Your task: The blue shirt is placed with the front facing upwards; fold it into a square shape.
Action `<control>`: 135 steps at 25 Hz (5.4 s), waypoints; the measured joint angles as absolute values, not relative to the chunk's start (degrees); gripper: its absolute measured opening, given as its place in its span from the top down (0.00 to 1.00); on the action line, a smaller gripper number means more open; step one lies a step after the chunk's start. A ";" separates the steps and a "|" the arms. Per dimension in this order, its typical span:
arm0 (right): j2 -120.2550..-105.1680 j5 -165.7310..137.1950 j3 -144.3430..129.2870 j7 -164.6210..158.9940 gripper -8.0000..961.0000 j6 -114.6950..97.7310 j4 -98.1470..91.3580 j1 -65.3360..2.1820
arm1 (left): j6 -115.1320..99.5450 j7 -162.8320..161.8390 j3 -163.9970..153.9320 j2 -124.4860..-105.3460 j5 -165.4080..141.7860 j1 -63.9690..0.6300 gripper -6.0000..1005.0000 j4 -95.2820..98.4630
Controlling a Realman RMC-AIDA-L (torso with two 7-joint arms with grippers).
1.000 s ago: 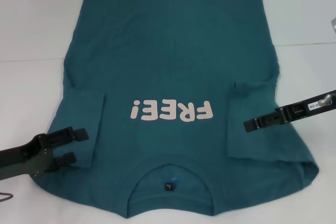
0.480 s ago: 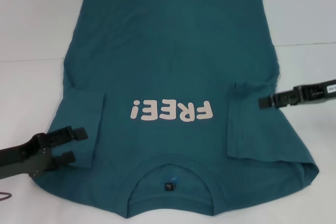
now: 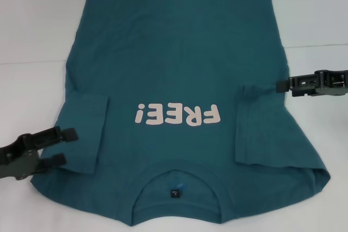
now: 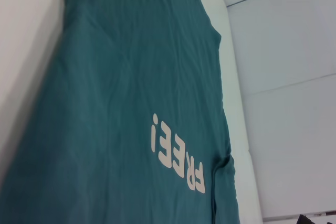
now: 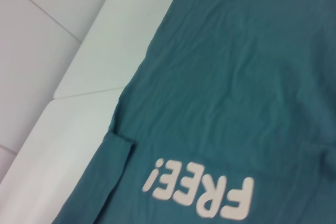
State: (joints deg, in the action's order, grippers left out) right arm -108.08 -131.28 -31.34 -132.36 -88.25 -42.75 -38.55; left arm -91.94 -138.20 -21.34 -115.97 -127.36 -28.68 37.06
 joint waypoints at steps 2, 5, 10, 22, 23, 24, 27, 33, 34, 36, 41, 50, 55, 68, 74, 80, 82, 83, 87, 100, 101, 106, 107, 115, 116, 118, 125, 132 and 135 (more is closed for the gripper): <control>-107.94 -131.18 -30.81 -132.62 0.20 -87.69 -42.80 -38.26 | -92.12 -139.44 -21.32 -115.76 -127.57 -27.95 0.06 38.11; -107.64 -131.09 -29.80 -134.09 0.20 -86.86 -42.48 -37.71 | -91.74 -141.36 -21.30 -115.68 -127.61 -26.53 0.06 39.27; -107.58 -131.09 -28.54 -135.56 0.20 -86.63 -42.35 -36.89 | -89.59 -144.84 -21.12 -115.56 -127.79 -24.53 0.06 39.80; -107.57 -131.33 -28.30 -136.01 0.20 -86.62 -42.27 -36.37 | -84.28 -148.46 -20.67 -115.93 -130.61 -23.56 0.07 38.63; -107.57 -131.29 -28.30 -136.02 0.20 -86.62 -42.27 -36.35 | -83.89 -148.47 -20.54 -115.93 -130.61 -23.51 0.07 38.41; -107.57 -131.25 -28.30 -136.02 0.20 -86.62 -42.27 -36.32 | -83.72 -148.48 -20.53 -115.93 -130.61 -23.50 0.07 38.32; -107.57 -131.17 -28.29 -136.04 0.20 -86.47 -42.27 -36.30 | -82.97 -148.49 -20.91 -115.93 -130.63 -23.58 0.08 37.71; -107.57 -131.14 -28.29 -136.05 0.20 -86.16 -42.28 -36.27 | -81.91 -148.50 -21.08 -115.93 -130.79 -23.83 0.08 36.76; -107.57 -131.14 -28.29 -136.05 0.20 -86.15 -42.27 -36.23 | -81.80 -148.51 -21.08 -115.93 -130.83 -23.84 0.08 36.76; -107.57 -131.14 -28.30 -136.05 0.20 -86.12 -42.27 -36.14 | -81.57 -148.52 -21.08 -115.93 -131.02 -23.84 0.09 36.74; -107.58 -131.13 -28.30 -136.05 0.20 -86.07 -42.22 -36.10 | -80.68 -148.53 -21.05 -115.93 -131.73 -23.83 0.09 36.25; -107.58 -131.13 -28.21 -136.06 0.20 -85.76 -41.81 -36.12 | -80.72 -147.89 -21.22 -115.93 -131.94 -25.05 0.10 35.20; -107.58 -131.13 -28.14 -136.06 0.20 -85.73 -41.75 -36.07 | -80.27 -147.65 -21.74 -115.79 -132.03 -26.00 0.11 34.11; -107.58 -131.13 -28.12 -136.05 0.20 -85.65 -41.74 -35.79 | -76.72 -147.65 -22.03 -115.62 -131.55 -27.15 0.12 33.82; -107.58 -131.13 -28.10 -136.06 0.20 -85.52 -41.74 -35.77 | -75.55 -147.65 -22.50 -115.56 -131.76 -28.24 0.13 32.82; -107.58 -131.07 -27.49 -136.06 0.20 -85.50 -41.74 -35.60 | -75.16 -146.32 -22.73 -115.43 -131.89 -28.87 0.13 32.45; -107.57 -131.05 -27.20 -136.05 0.20 -85.54 -41.75 -35.53 | -75.36 -146.26 -22.77 -115.42 -131.91 -28.92 0.14 32.43; -107.58 -131.05 -27.07 -136.06 0.20 -85.61 -41.74 -35.51 | -75.40 -146.23 -22.77 -115.41 -131.90 -28.91 0.18 32.43; -107.58 -131.04 -26.89 -136.05 0.20 -85.78 -41.74 -35.49 | -75.29 -145.94 -22.76 -115.32 -131.96 -28.92 0.35 32.42; -106.55 -131.45 -27.32 -136.03 0.20 -87.40 -41.74 -35.03 | -78.03 -141.95 -22.37 -115.31 -131.32 -29.23 0.86 32.44; -106.39 -131.47 -27.32 -136.04 0.20 -87.65 -41.74 -34.85 | -78.52 -141.53 -22.28 -115.31 -131.01 -29.26 0.87 32.45; -105.14 -131.95 -27.61 -136.60 0.20 -89.43 -41.74 -33.72 | -81.57 -138.70 -22.17 -115.31 -127.99 -29.29 0.96 32.47; -104.82 -132.48 -27.77 -136.75 0.20 -89.94 -41.76 -33.56 | -81.78 -138.60 -22.22 -115.31 -127.77 -29.32 0.96 32.51; -102.22 -143.48 -28.05 -136.87 0.20 -94.91 -42.26 -33.14 | -81.75 -138.66 -22.14 -115.28 -127.61 -29.72 0.96 32.46; -102.11 -144.91 -28.10 -136.84 0.20 -95.59 -42.30 -33.08 | -81.73 -138.69 -22.14 -115.30 -127.61 -29.75 0.96 32.45; -102.11 -145.32 -28.16 -136.74 0.20 -95.70 -42.31 -33.02 | -81.61 -138.74 -22.14 -115.38 -127.61 -29.79 0.96 32.44; -103.79 -147.98 -28.68 -134.69 0.20 -94.86 -42.22 -33.20 | -81.27 -138.77 -22.15 -115.50 -127.61 -29.88 0.96 32.42; -106.08 -148.04 -30.95 -132.66 0.20 -93.18 -41.86 -33.53 | -81.13 -138.82 -22.13 -115.56 -127.61 -29.71 0.96 32.43; -106.51 -148.06 -32.62 -132.25 0.20 -92.52 -42.00 -33.47 | -81.12 -138.87 -22.09 -115.57 -127.61 -29.62 0.96 32.43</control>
